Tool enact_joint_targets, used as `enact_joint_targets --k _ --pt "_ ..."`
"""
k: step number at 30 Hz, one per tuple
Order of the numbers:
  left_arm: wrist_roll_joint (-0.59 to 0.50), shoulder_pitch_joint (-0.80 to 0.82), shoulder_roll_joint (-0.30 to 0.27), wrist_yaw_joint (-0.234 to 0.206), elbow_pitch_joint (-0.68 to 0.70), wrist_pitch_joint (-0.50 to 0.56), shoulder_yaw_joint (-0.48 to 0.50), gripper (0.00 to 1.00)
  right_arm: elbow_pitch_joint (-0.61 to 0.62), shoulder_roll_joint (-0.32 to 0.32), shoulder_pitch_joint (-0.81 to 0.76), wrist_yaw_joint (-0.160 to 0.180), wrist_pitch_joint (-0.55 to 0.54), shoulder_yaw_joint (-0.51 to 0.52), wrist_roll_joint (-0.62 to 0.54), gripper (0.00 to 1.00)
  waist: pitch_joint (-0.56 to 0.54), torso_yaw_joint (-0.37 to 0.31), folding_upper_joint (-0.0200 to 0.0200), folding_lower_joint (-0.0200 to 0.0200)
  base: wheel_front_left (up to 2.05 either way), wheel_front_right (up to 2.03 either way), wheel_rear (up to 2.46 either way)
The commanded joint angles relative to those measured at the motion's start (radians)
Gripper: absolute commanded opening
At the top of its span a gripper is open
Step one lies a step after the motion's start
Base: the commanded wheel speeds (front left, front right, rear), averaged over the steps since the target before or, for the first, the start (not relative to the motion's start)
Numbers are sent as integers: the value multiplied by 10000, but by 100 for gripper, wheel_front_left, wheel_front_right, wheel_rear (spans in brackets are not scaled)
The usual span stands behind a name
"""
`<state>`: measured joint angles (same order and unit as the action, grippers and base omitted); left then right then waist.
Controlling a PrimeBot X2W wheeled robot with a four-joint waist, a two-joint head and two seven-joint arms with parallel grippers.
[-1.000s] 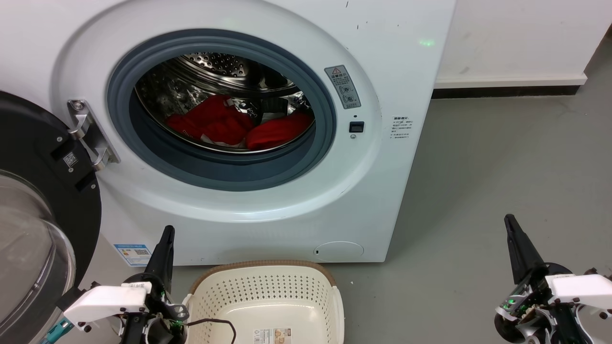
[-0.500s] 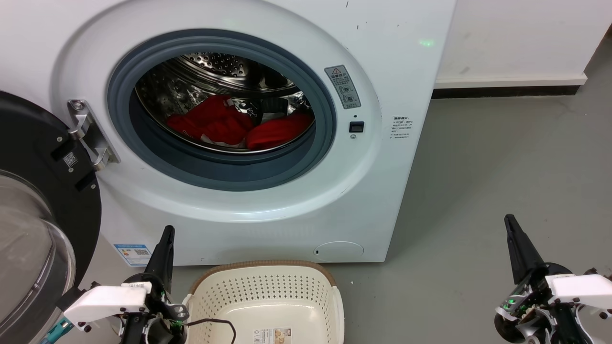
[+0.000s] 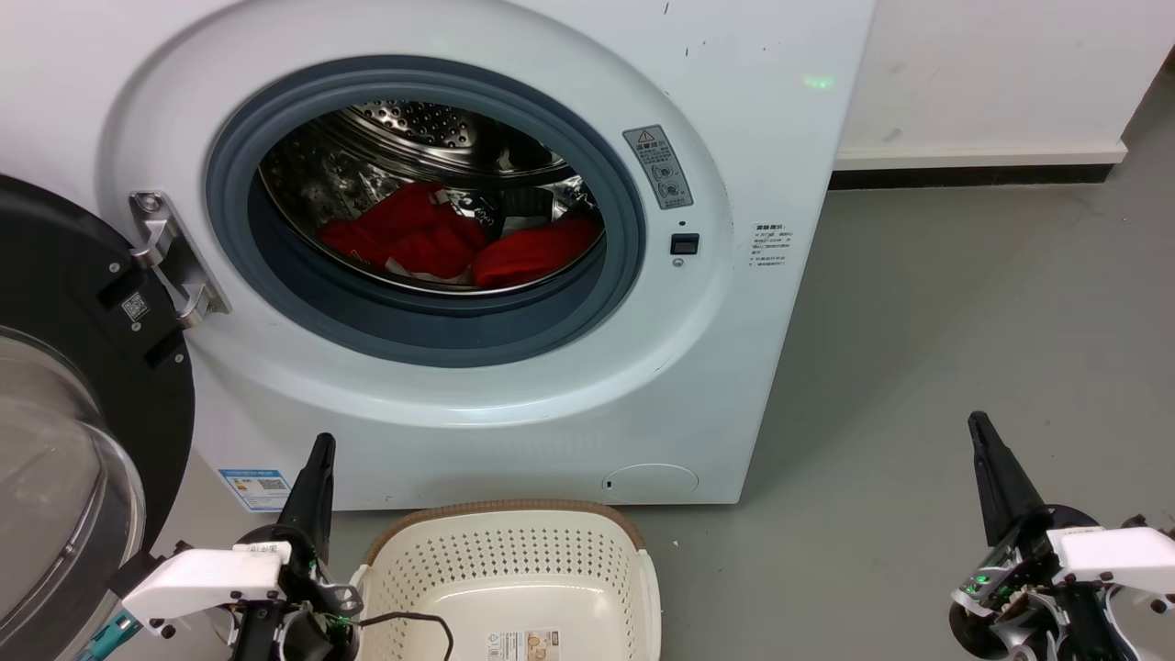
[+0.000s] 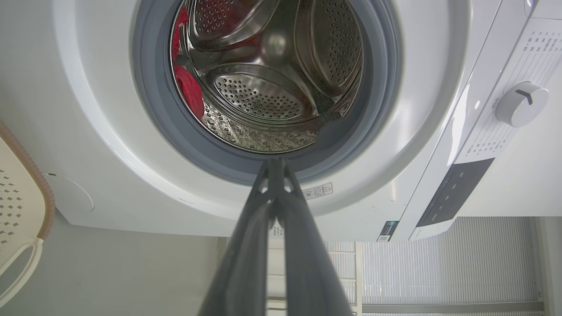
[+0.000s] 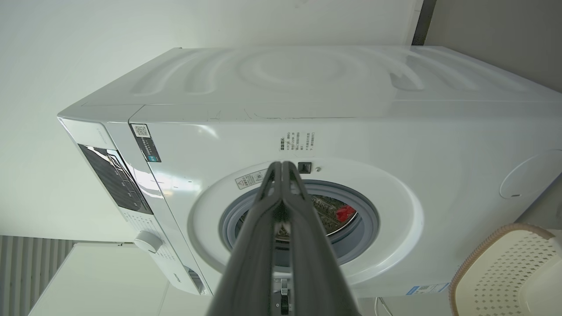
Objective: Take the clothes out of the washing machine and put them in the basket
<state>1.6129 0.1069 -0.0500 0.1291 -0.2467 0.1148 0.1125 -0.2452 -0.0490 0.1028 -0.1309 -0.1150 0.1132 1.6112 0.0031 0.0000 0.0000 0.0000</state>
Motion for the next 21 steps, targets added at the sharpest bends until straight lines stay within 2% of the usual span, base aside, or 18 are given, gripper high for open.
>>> enact_joint_targets --k 1,21 --pt "2 54 -5 37 11 16 30 0 -15 -25 130 5 -8 4 38 0 0 0 0 0 0 0 0" --pt "2 54 -5 37 12 16 30 0 -15 -25 130 4 -7 4 38 0 0 0 0 0 0 0 0"
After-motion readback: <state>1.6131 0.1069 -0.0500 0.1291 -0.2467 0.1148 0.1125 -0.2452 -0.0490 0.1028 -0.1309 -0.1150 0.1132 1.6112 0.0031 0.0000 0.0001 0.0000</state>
